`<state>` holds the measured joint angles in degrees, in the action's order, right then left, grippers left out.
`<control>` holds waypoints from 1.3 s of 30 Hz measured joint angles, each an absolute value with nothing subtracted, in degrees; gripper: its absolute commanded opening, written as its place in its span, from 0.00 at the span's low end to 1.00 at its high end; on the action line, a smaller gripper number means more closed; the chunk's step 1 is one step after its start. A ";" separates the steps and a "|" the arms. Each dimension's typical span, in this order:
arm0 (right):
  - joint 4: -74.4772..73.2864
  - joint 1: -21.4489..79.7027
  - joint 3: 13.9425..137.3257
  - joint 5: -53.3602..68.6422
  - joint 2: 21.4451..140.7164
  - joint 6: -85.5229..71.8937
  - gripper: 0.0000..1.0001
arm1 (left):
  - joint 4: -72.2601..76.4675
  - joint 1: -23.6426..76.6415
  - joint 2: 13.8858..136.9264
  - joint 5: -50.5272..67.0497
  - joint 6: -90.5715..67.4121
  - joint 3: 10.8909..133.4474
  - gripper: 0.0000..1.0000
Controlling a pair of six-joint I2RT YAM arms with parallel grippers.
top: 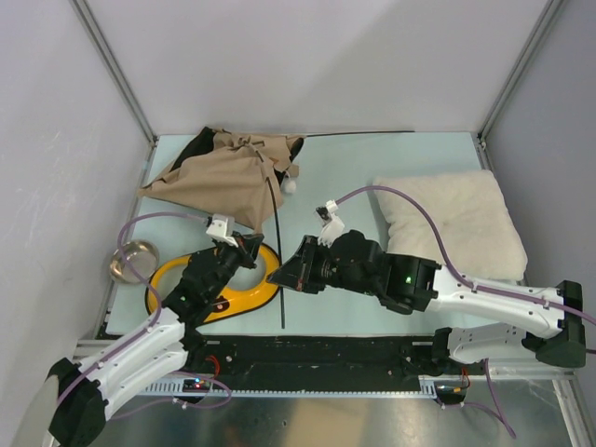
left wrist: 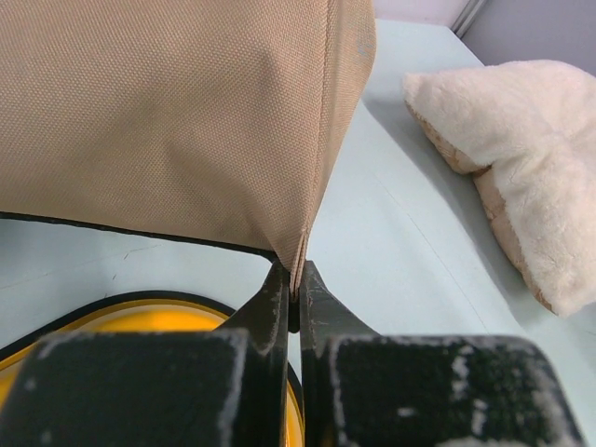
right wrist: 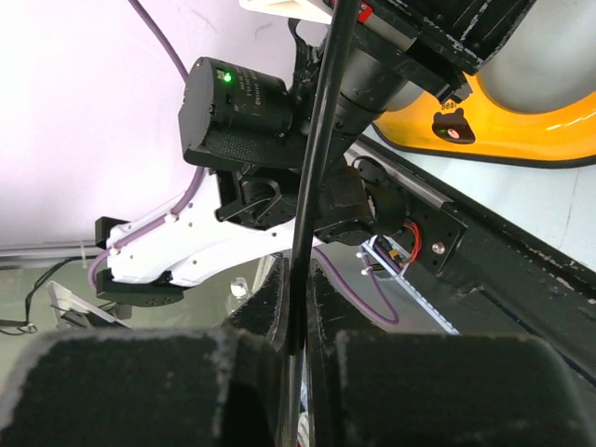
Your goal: Set up the pet tent
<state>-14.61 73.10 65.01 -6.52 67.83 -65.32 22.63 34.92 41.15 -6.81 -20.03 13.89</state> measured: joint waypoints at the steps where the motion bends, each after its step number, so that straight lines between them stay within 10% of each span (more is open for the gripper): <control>1: -14.63 73.23 64.93 -6.76 67.83 -64.84 0.00 | 22.48 34.92 40.91 -6.92 -20.12 13.80 0.00; 14: -15.49 76.97 67.07 -14.33 70.37 -65.12 0.00 | 19.27 35.24 49.21 -11.25 -20.69 20.91 0.09; 26: -17.04 78.00 73.38 -18.22 72.01 -71.61 0.00 | 19.42 35.53 57.14 -17.76 -19.25 25.74 0.69; 39: -18.48 78.32 74.08 -18.79 72.66 -76.66 0.00 | 27.73 35.55 54.35 -23.68 -20.84 19.97 0.66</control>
